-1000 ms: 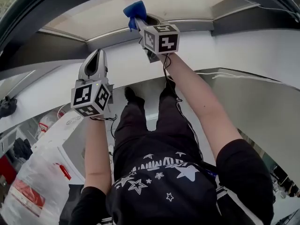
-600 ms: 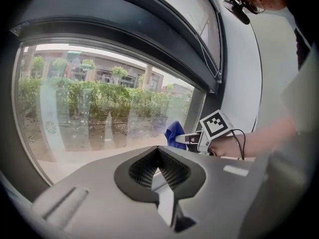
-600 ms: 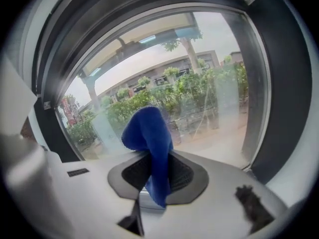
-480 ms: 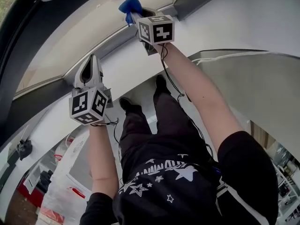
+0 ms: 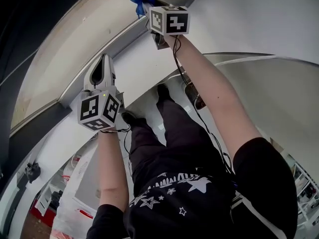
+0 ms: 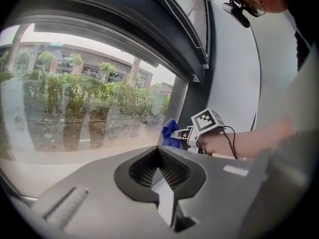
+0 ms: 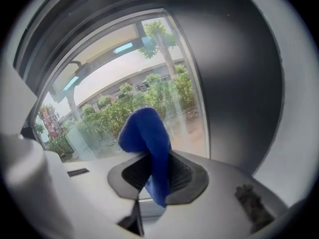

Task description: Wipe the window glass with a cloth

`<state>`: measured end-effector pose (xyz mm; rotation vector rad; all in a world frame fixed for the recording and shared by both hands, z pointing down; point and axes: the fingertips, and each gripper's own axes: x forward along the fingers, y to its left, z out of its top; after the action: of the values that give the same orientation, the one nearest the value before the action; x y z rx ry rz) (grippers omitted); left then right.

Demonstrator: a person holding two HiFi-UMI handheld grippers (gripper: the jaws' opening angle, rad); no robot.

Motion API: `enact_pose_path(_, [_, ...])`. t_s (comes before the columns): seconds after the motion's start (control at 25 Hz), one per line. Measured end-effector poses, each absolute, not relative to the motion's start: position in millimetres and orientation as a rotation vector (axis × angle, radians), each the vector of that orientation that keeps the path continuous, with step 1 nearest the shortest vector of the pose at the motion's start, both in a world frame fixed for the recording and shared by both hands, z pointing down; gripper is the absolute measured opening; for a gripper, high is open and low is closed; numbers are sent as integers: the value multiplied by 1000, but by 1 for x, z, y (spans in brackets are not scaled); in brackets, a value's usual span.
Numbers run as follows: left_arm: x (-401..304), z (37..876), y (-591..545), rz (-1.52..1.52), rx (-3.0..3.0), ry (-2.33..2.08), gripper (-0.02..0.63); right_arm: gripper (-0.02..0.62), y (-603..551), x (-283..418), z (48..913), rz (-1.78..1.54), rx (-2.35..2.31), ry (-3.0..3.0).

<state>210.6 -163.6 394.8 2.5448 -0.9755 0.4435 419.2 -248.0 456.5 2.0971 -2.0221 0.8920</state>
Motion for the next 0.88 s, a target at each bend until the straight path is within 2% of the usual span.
enact_pose_path(0.28, [245, 403, -161, 419, 2558, -919, 8, 75, -235, 463, 465, 916, 2169, -1946])
enact_pose_path(0.44, [237, 403, -157, 402, 2554, -928, 9, 75, -225, 451, 465, 927, 2146, -1974])
enact_pose_path(0.68, [170, 397, -152, 376, 2520, -1035, 8, 75, -215, 371, 452, 835, 2002, -2101])
enact_pose_path(0.88, [72, 398, -147, 385, 2443, -1210, 9, 75, -214, 258, 463, 876, 1841, -2199])
